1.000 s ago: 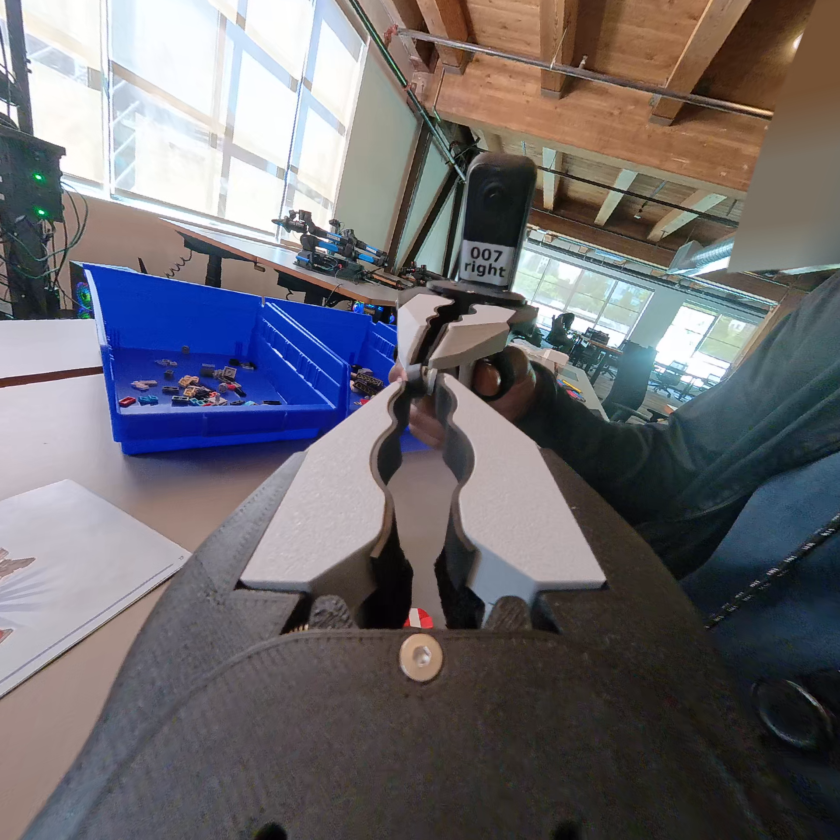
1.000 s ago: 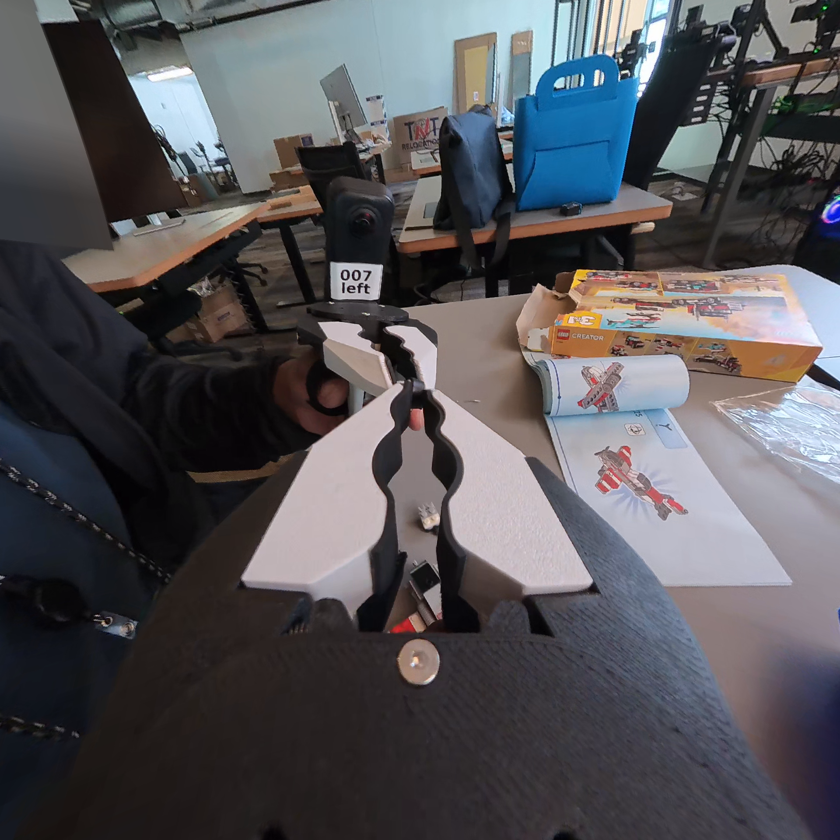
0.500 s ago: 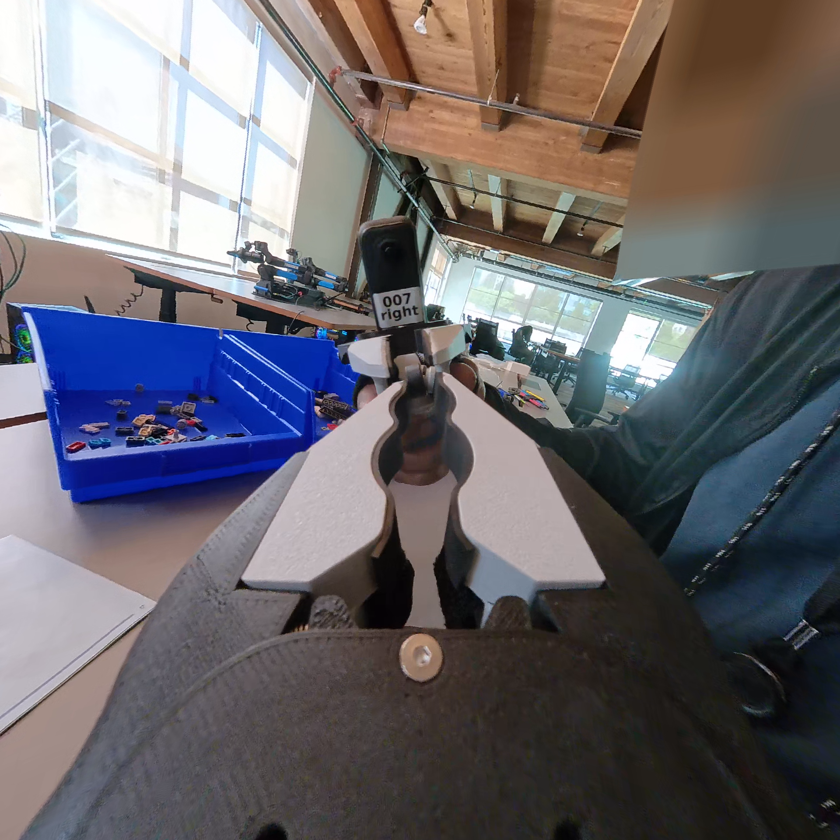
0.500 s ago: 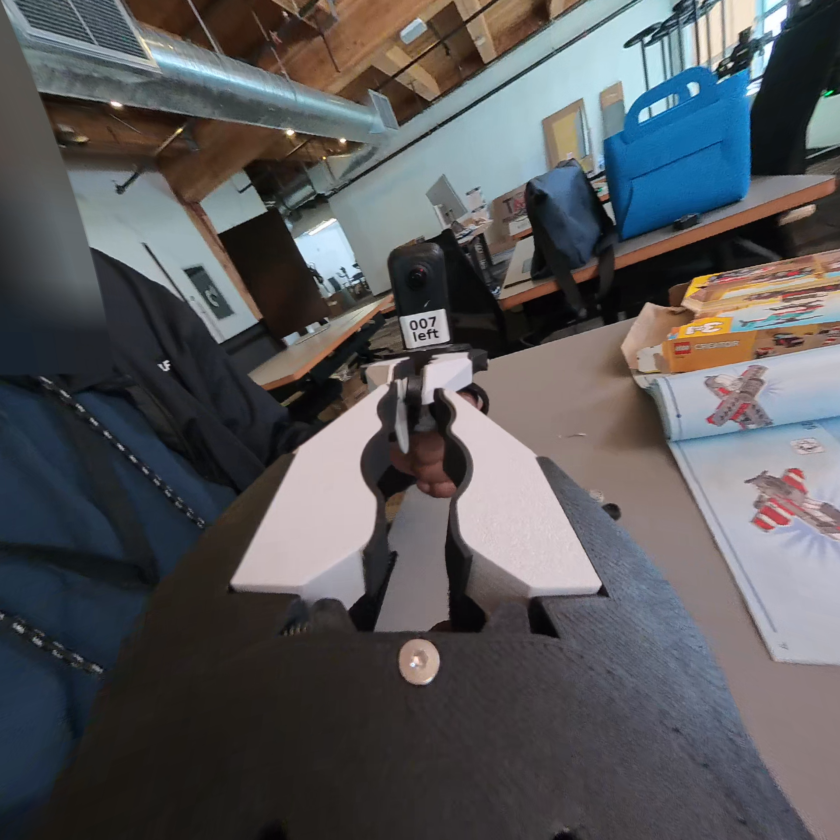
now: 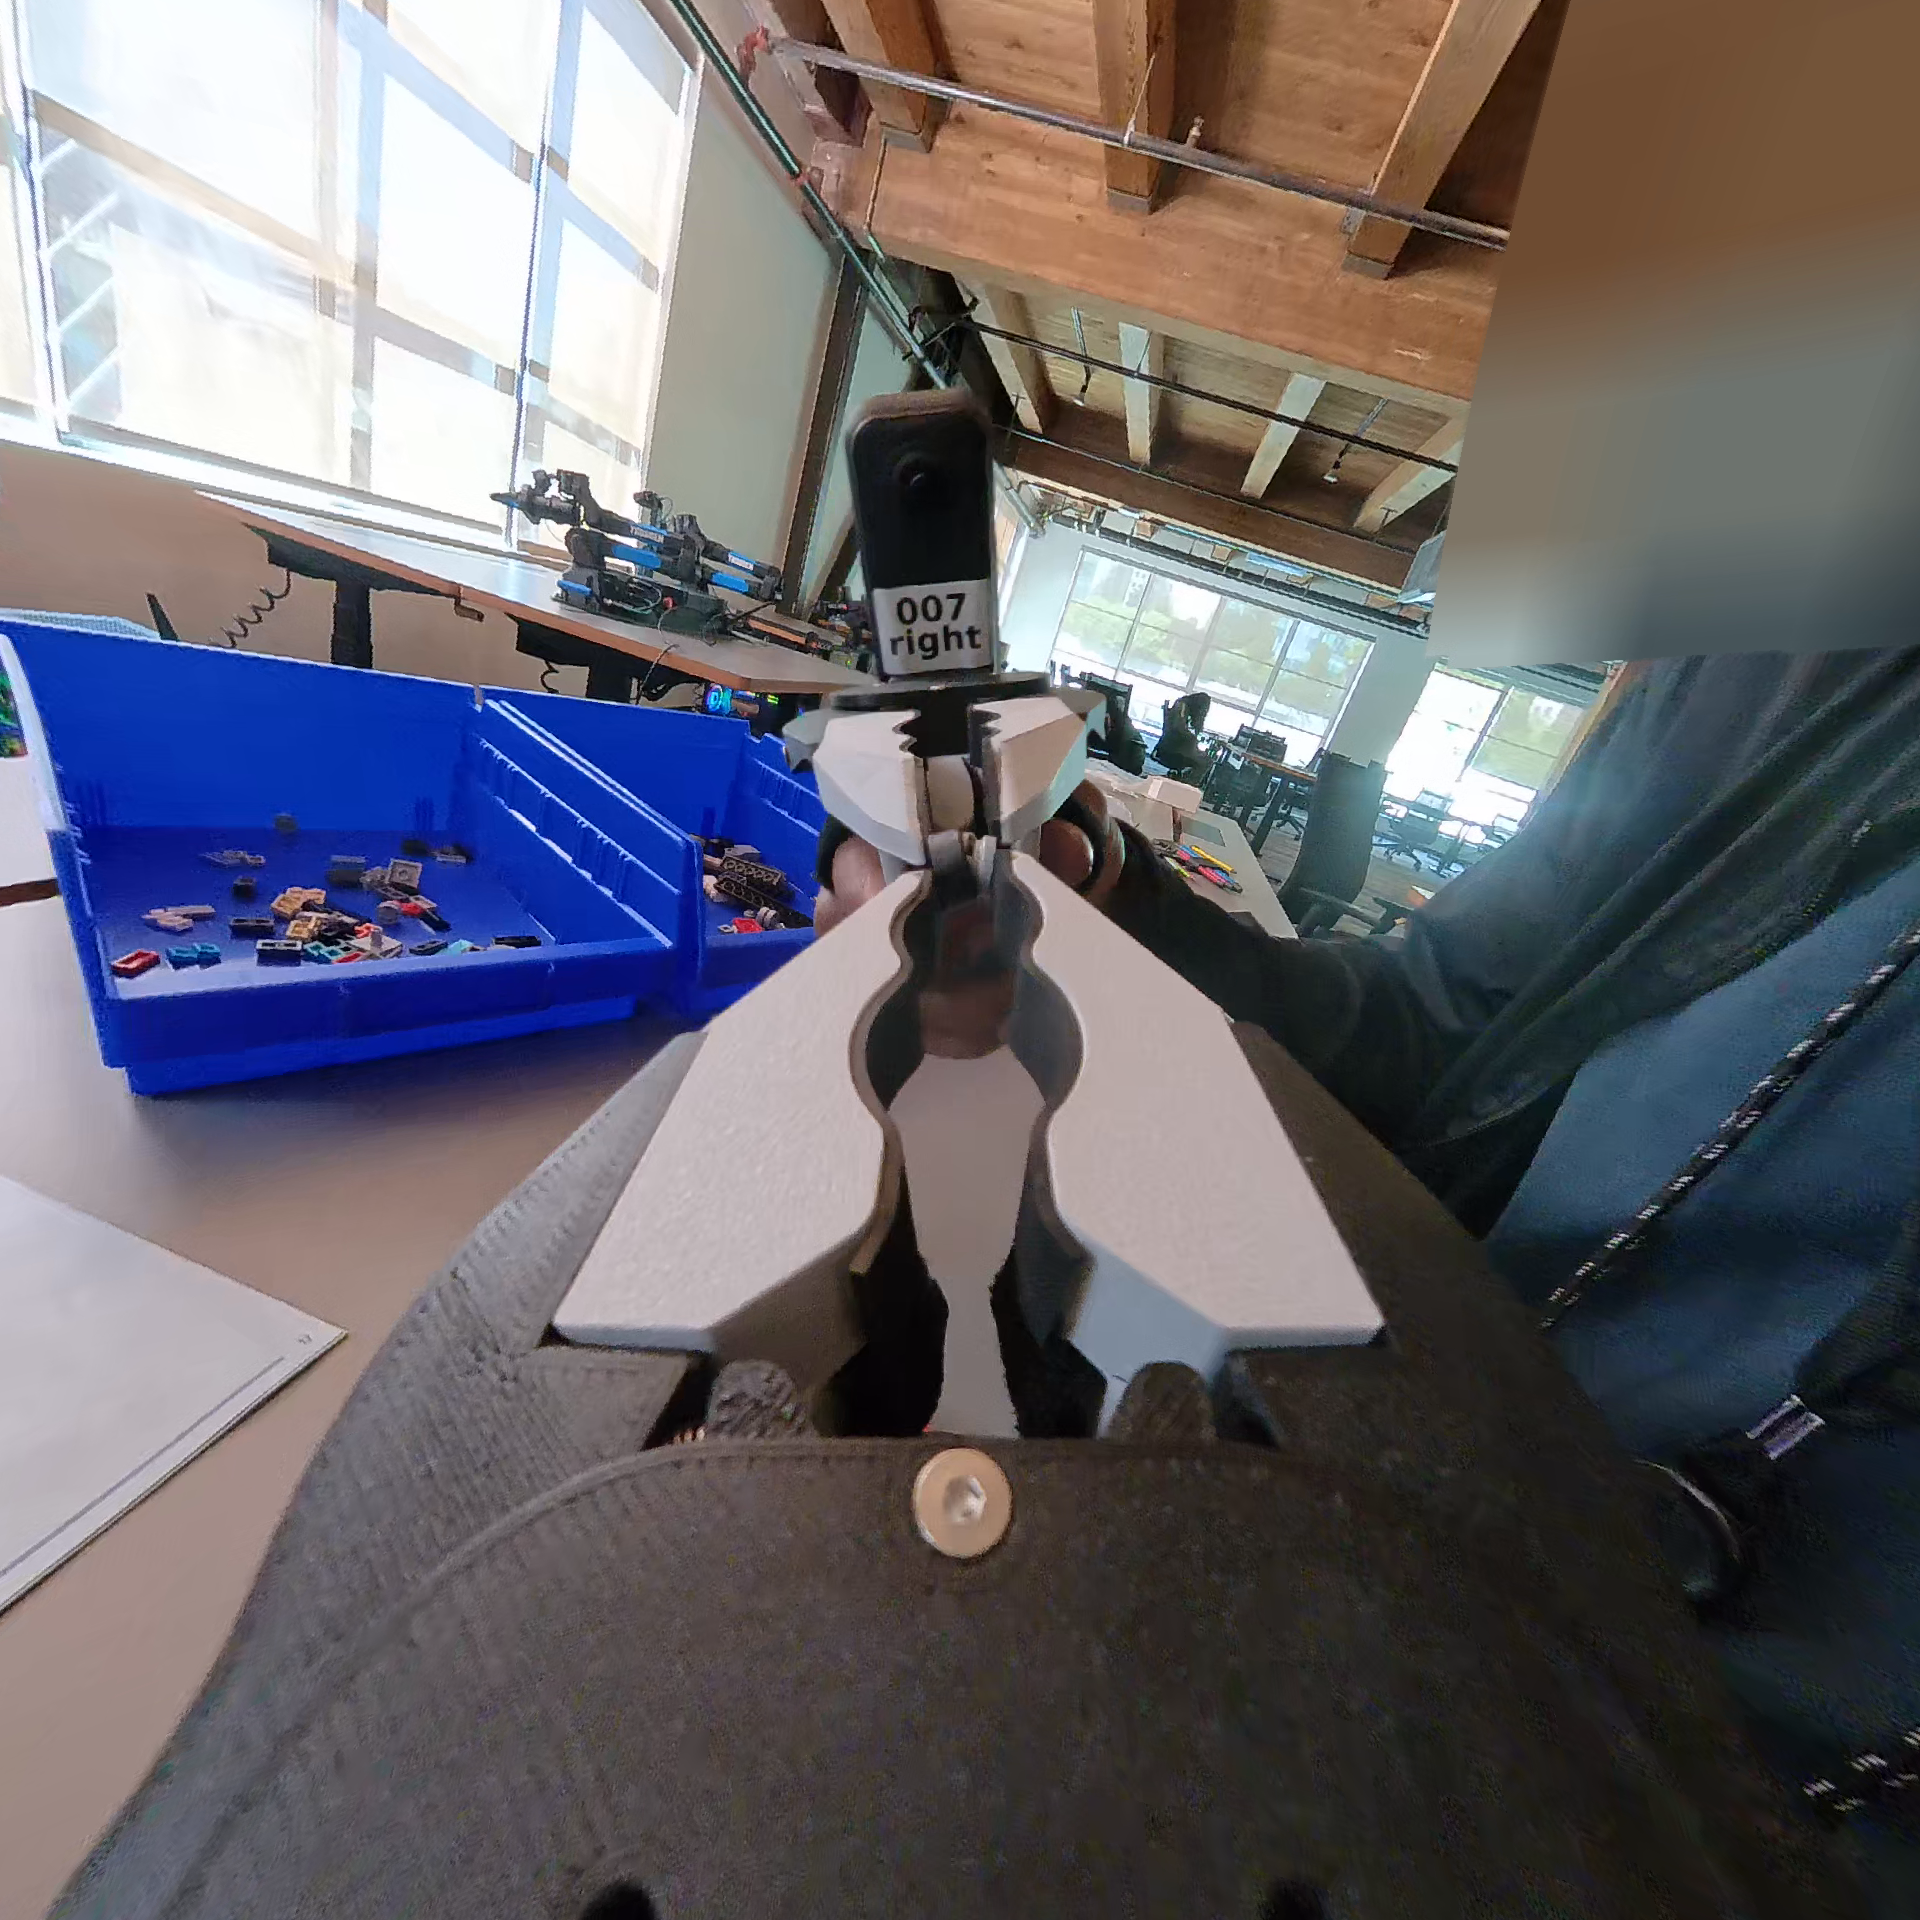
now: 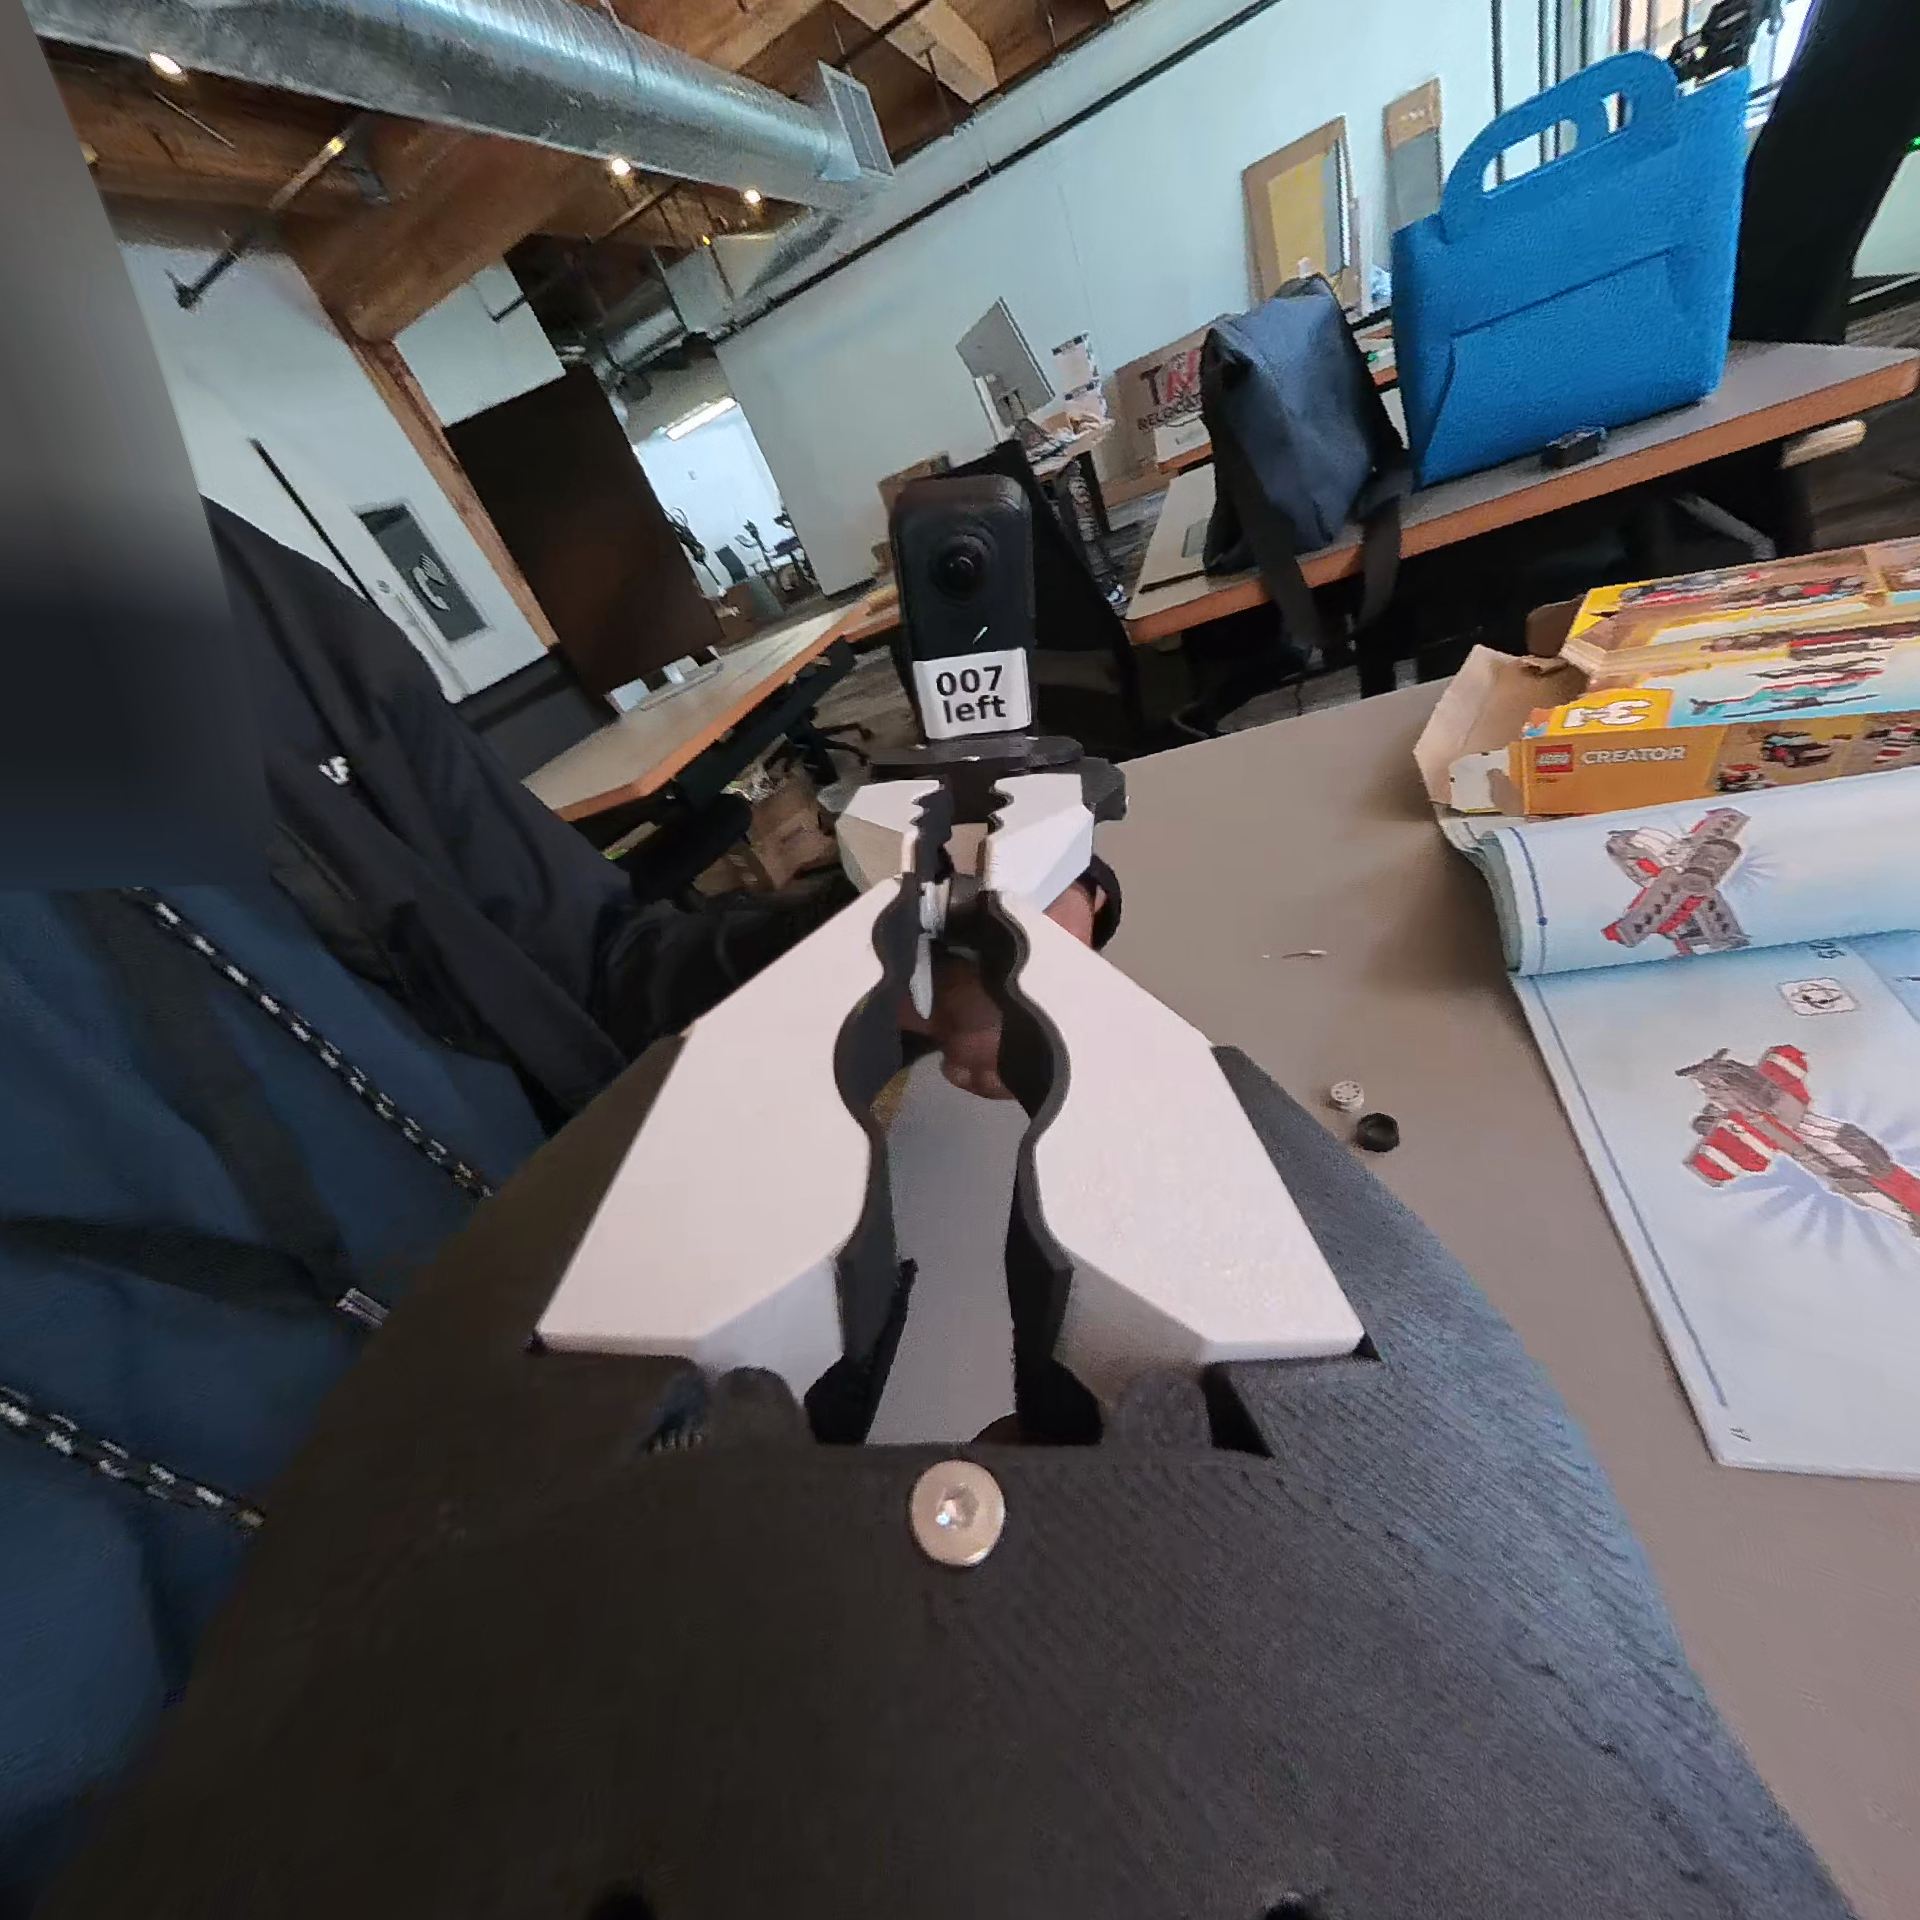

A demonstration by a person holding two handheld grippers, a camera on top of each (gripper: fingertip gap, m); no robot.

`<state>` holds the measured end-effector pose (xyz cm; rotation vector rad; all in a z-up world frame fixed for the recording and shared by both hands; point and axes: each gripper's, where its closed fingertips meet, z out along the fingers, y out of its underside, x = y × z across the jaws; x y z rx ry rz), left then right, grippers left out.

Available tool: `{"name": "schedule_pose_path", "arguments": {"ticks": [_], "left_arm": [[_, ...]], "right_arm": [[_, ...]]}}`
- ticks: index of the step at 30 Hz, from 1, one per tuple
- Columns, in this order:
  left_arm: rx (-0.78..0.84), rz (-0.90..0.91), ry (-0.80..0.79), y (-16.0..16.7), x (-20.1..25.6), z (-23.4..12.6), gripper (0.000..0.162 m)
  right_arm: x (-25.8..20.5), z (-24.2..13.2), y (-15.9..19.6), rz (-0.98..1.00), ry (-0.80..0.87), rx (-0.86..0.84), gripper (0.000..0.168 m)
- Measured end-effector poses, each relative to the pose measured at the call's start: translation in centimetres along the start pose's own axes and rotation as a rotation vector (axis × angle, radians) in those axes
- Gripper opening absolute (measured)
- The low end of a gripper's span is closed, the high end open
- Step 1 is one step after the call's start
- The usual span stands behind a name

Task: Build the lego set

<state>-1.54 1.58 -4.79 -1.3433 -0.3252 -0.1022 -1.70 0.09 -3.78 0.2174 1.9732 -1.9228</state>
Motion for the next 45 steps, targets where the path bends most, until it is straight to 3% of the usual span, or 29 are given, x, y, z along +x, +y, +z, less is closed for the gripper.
{"name": "schedule_pose_path", "arguments": {"ticks": [27,33,38,45], "left_arm": [[-0.018,-0.096,-0.016,0.0,-0.7,-0.4,0.009],[-0.006,-0.05,-0.009,-0.3,-0.3,-0.4,0.009],[0.009,-0.028,0.025,-0.6,0.5,-0.4,0.009],[-0.004,-0.029,0.051,-0.3,0.8,-0.3,0.009]], "right_arm": [[0.7,0.4,-0.2,-0.508,0.261,-0.101,0.008],[0.1,0.3,-0.8,-0.324,0.153,-0.002,0.007],[-0.3,0.3,-0.5,-0.125,0.029,0.039,0.018],[-0.8,0.7,0.2,-0.035,-0.039,0.015,0.019]]}}
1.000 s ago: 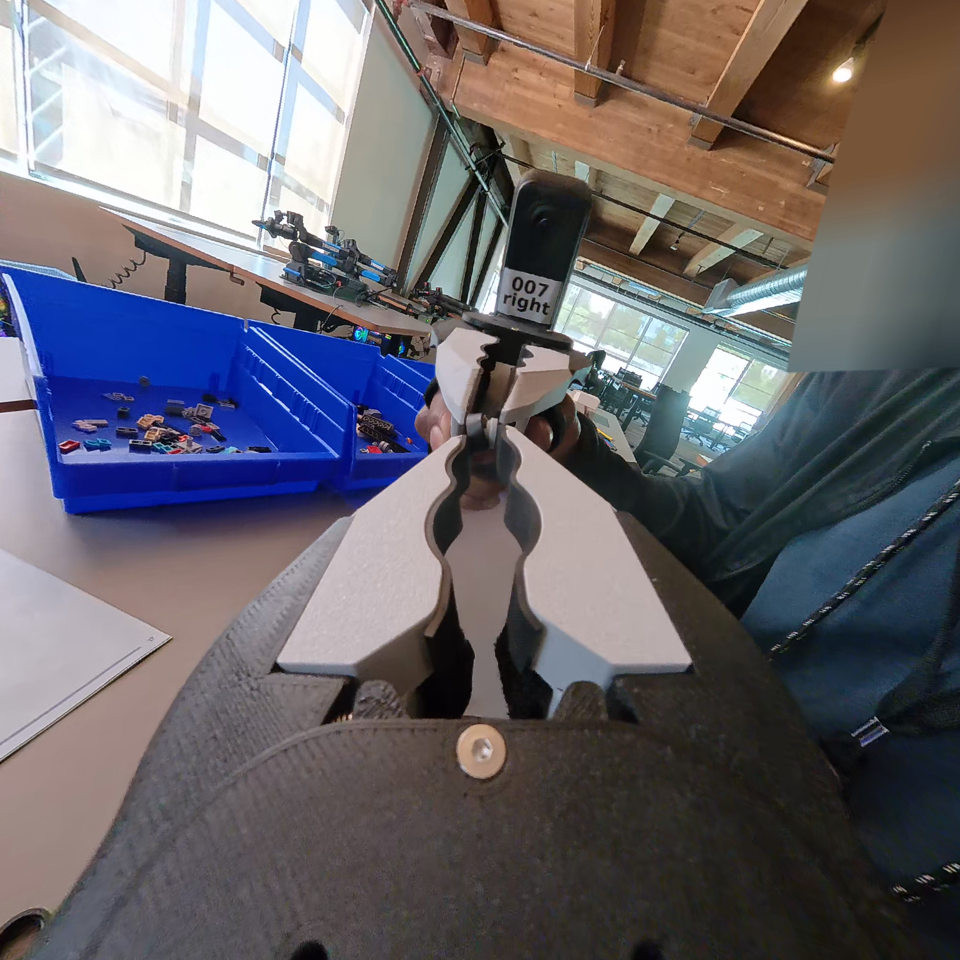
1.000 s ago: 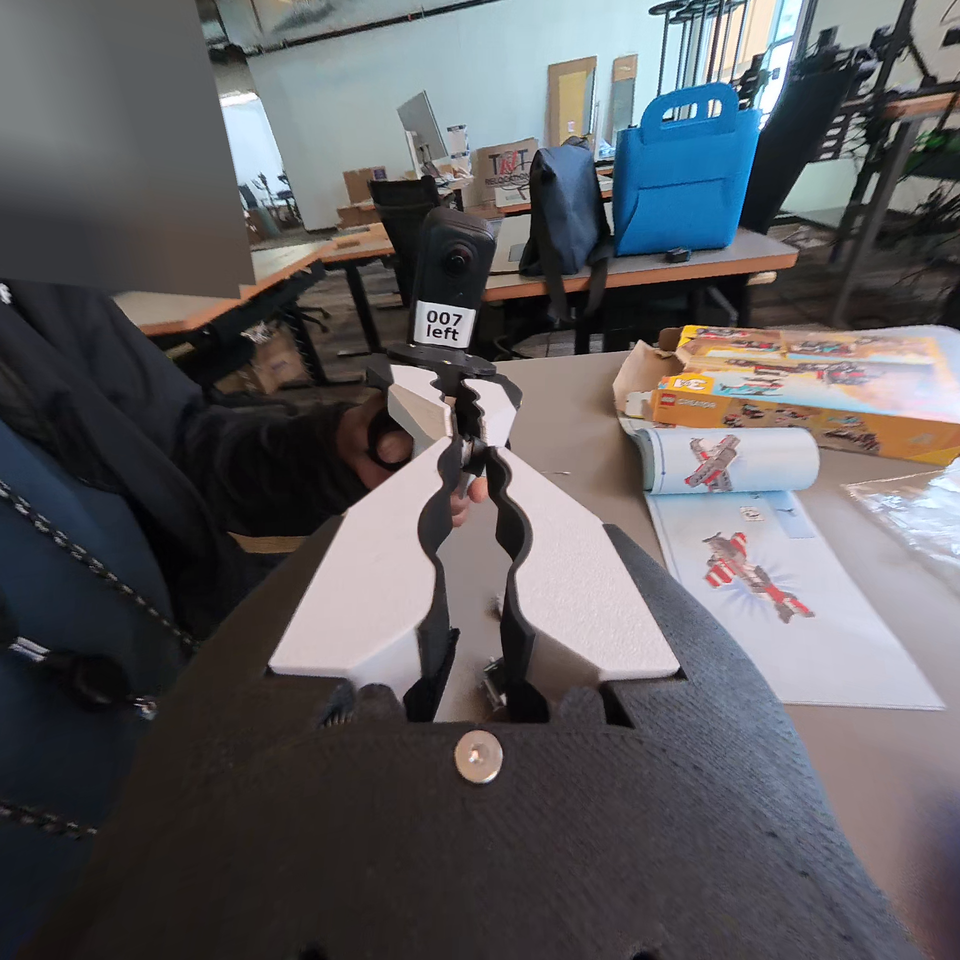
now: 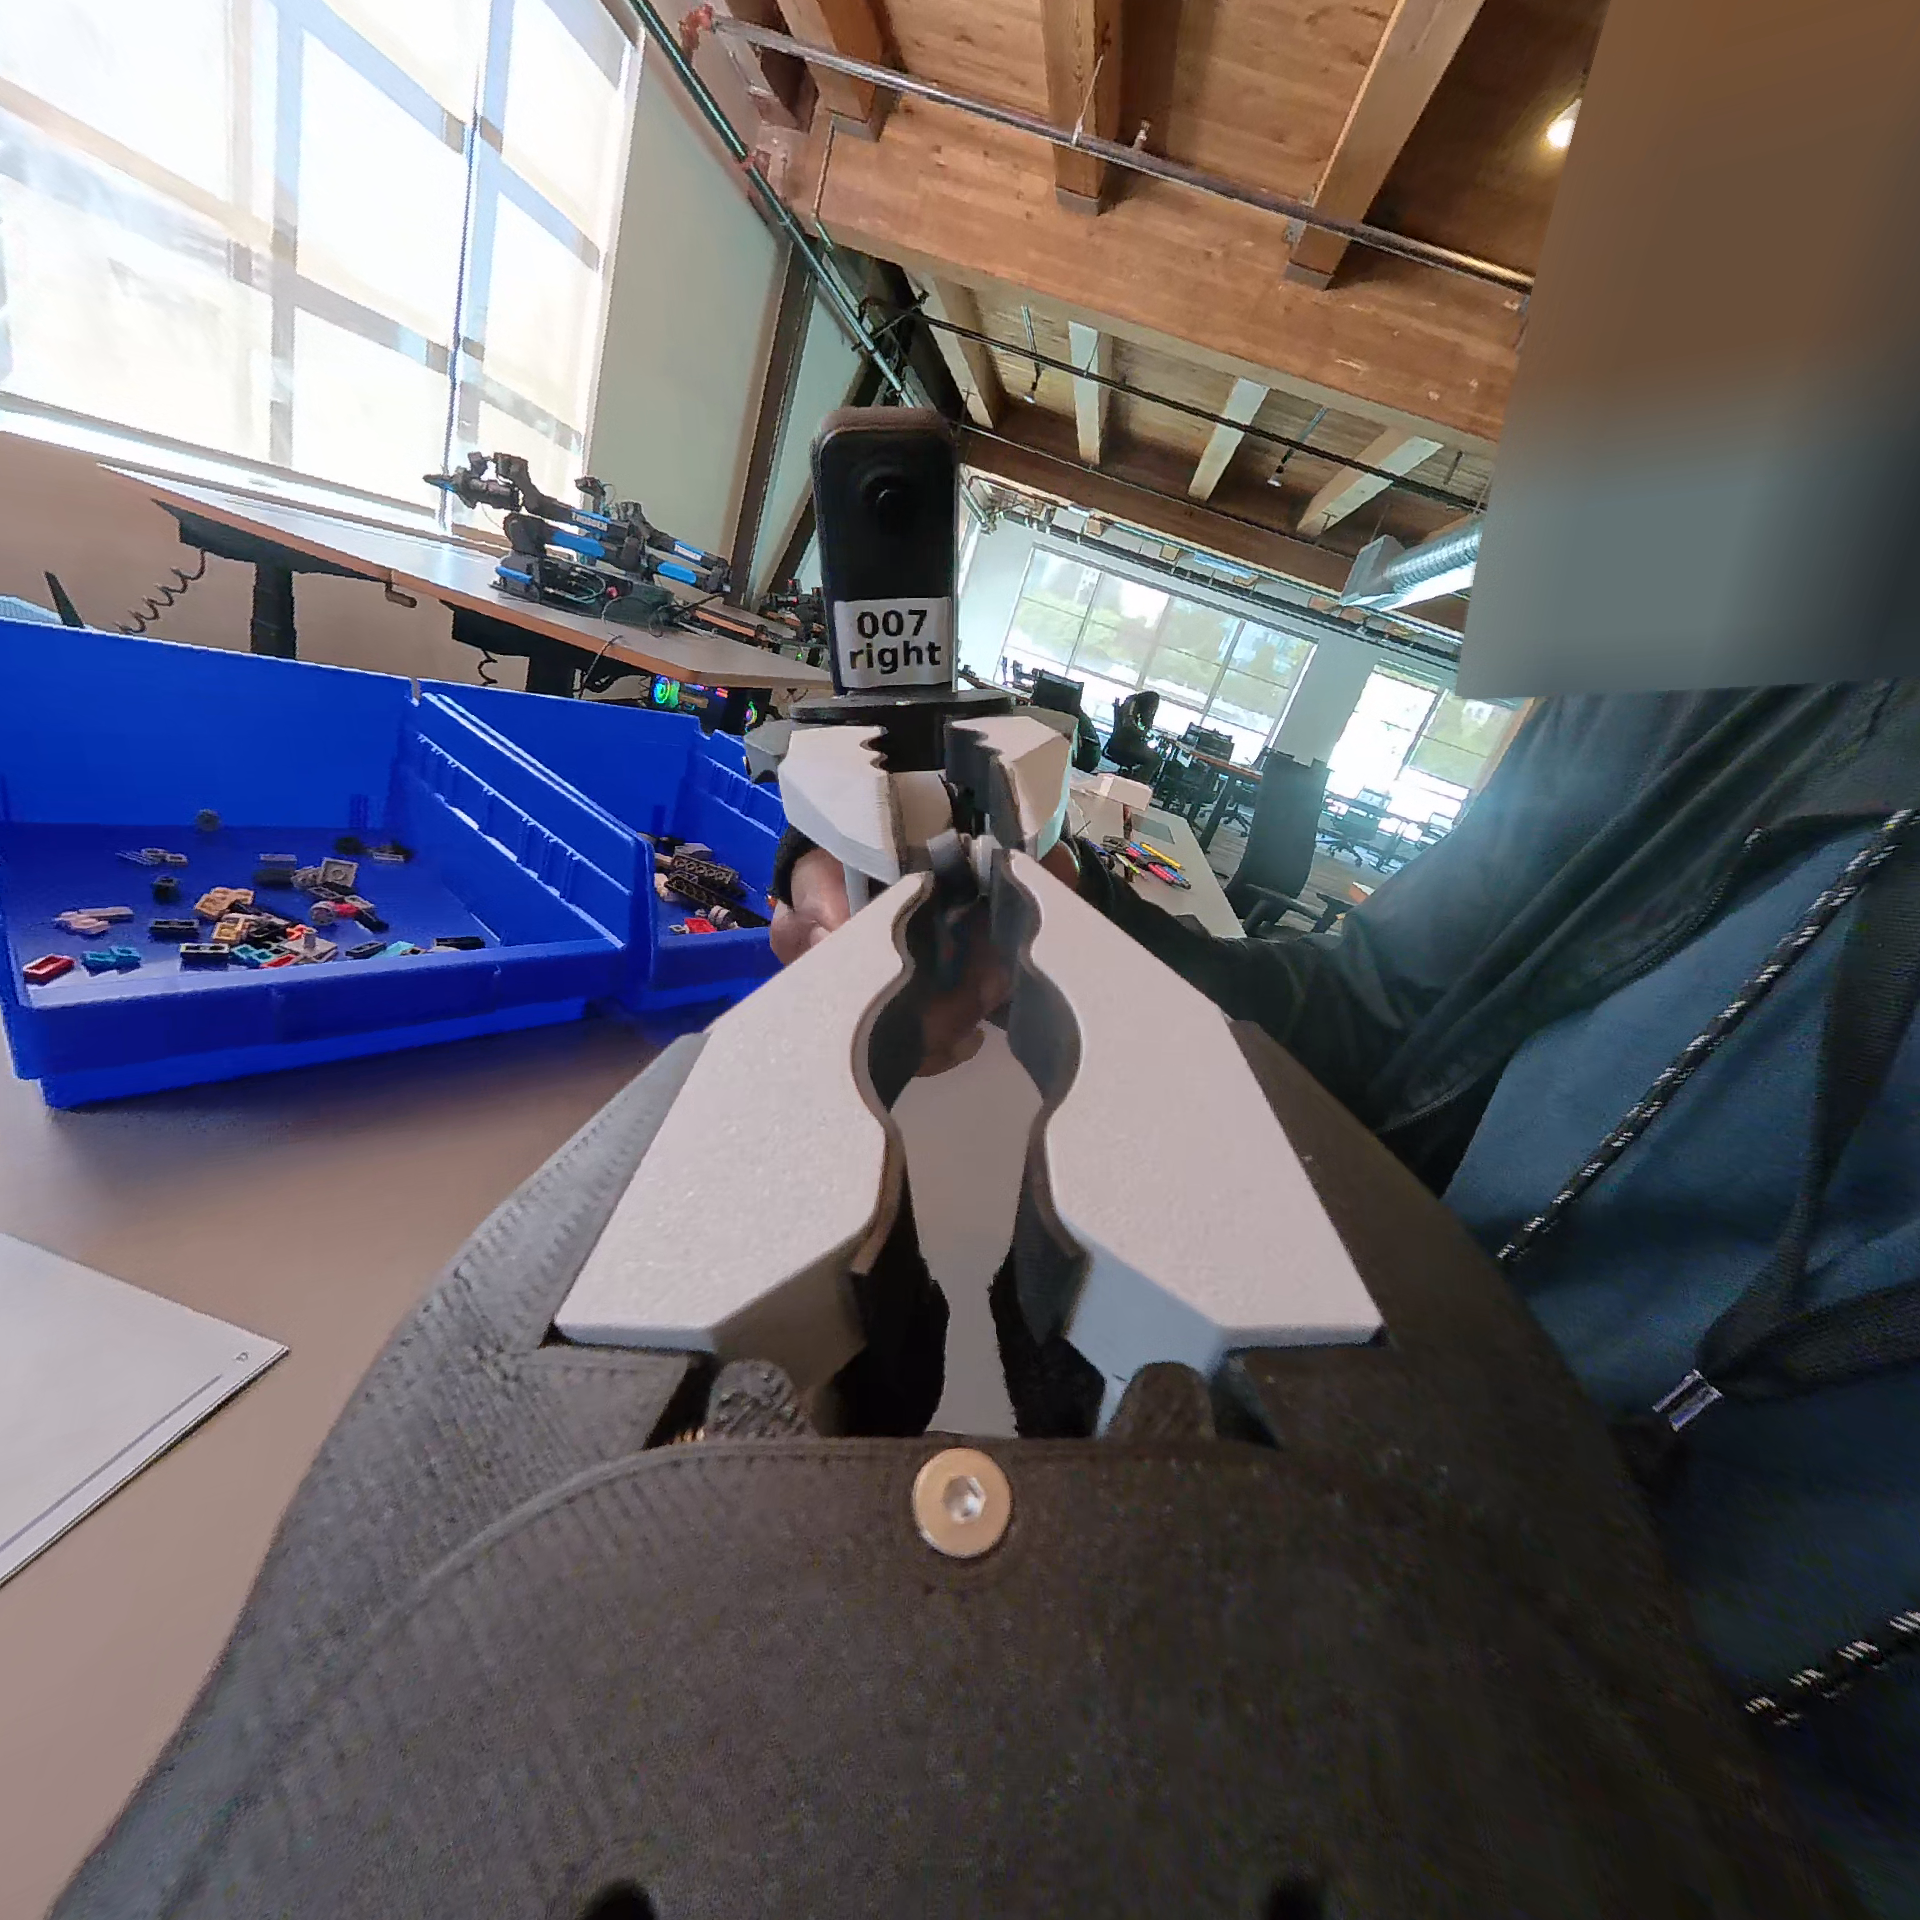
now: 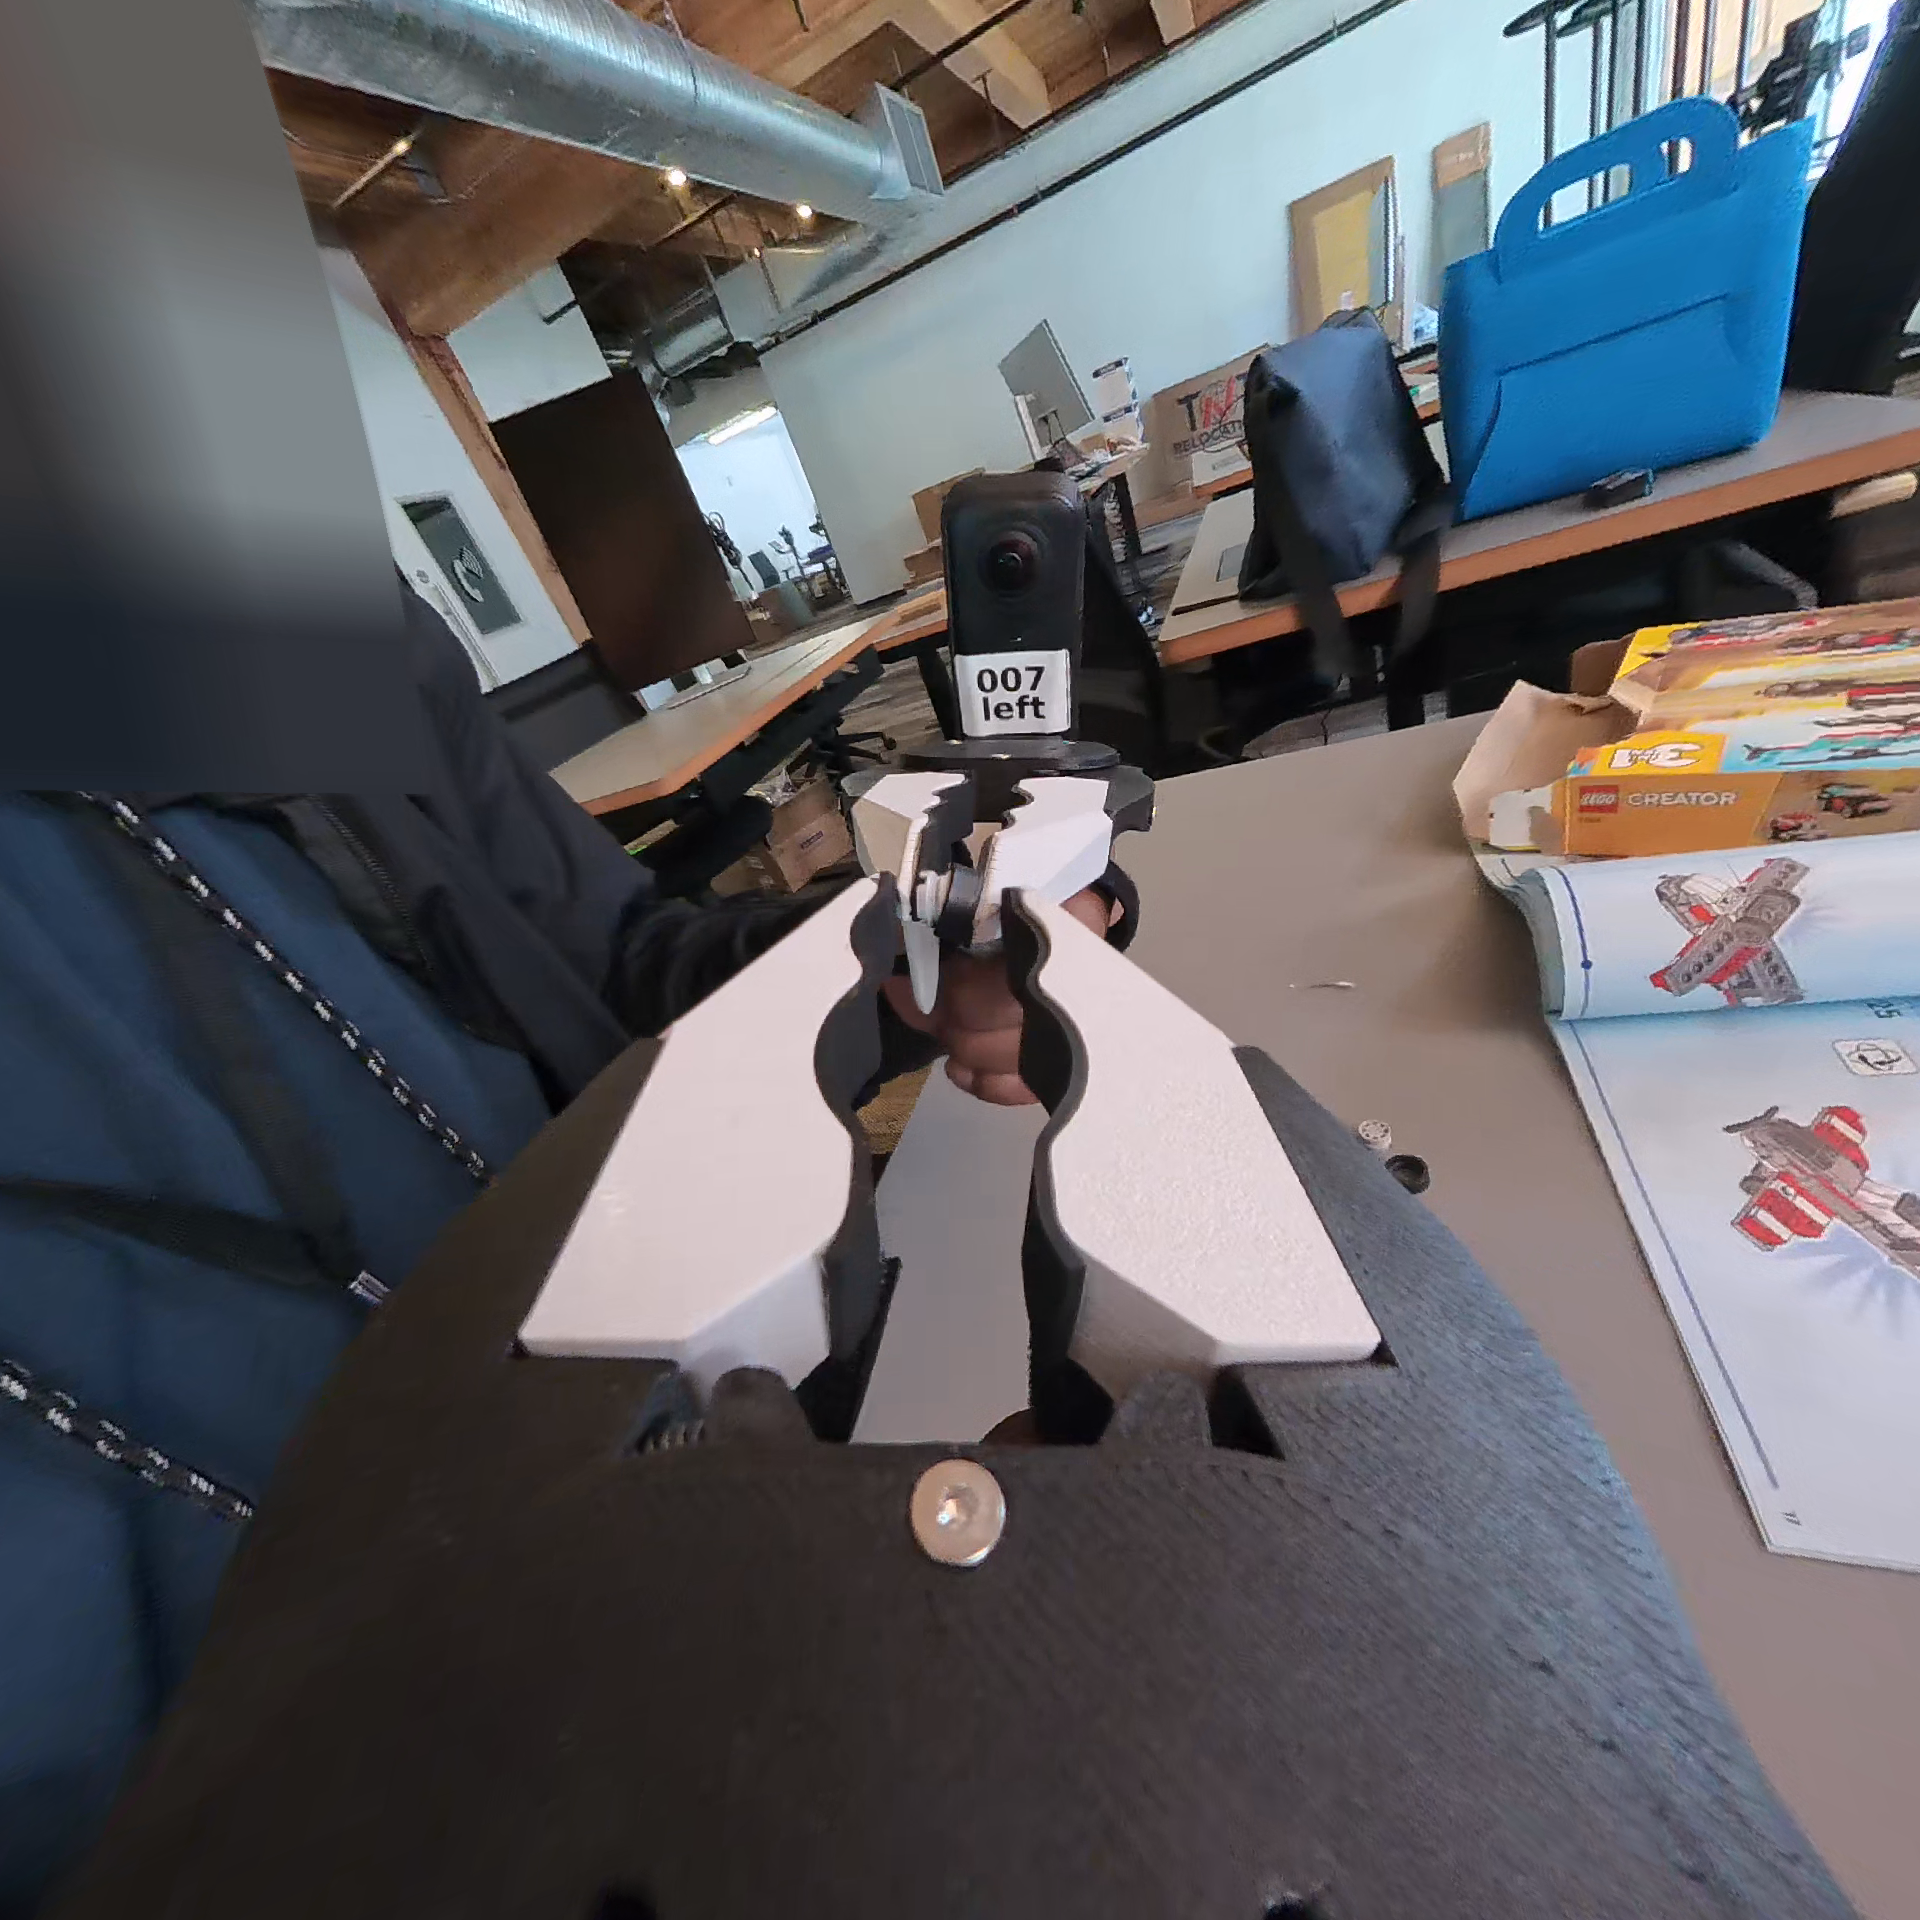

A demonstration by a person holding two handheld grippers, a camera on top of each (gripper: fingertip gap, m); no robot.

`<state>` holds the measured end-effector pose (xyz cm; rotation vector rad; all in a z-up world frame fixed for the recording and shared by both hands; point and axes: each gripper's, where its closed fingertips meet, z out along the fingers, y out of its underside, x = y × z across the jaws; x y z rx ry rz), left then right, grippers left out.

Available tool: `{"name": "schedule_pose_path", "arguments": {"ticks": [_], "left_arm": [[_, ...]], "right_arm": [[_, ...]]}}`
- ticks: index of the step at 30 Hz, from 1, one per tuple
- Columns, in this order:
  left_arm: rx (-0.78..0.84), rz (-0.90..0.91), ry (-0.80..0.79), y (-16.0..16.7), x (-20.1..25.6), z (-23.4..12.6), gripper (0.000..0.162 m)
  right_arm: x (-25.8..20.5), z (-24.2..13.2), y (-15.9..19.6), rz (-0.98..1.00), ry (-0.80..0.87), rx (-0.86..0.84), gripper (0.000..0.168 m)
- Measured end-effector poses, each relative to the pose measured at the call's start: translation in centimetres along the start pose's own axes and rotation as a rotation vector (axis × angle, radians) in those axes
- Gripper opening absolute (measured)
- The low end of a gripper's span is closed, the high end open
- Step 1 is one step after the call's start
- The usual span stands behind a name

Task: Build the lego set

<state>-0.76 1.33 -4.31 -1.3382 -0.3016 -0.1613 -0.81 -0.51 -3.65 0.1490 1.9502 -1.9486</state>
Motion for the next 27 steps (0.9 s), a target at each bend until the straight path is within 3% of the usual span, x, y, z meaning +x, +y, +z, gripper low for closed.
{"name": "schedule_pose_path", "arguments": {"ticks": [27], "left_arm": [[-0.02,-0.132,-0.052,0.3,-1.6,-0.6,0.009]], "right_arm": [[1.6,-0.1,-0.3,-0.309,0.24,-0.122,0.013]]}}
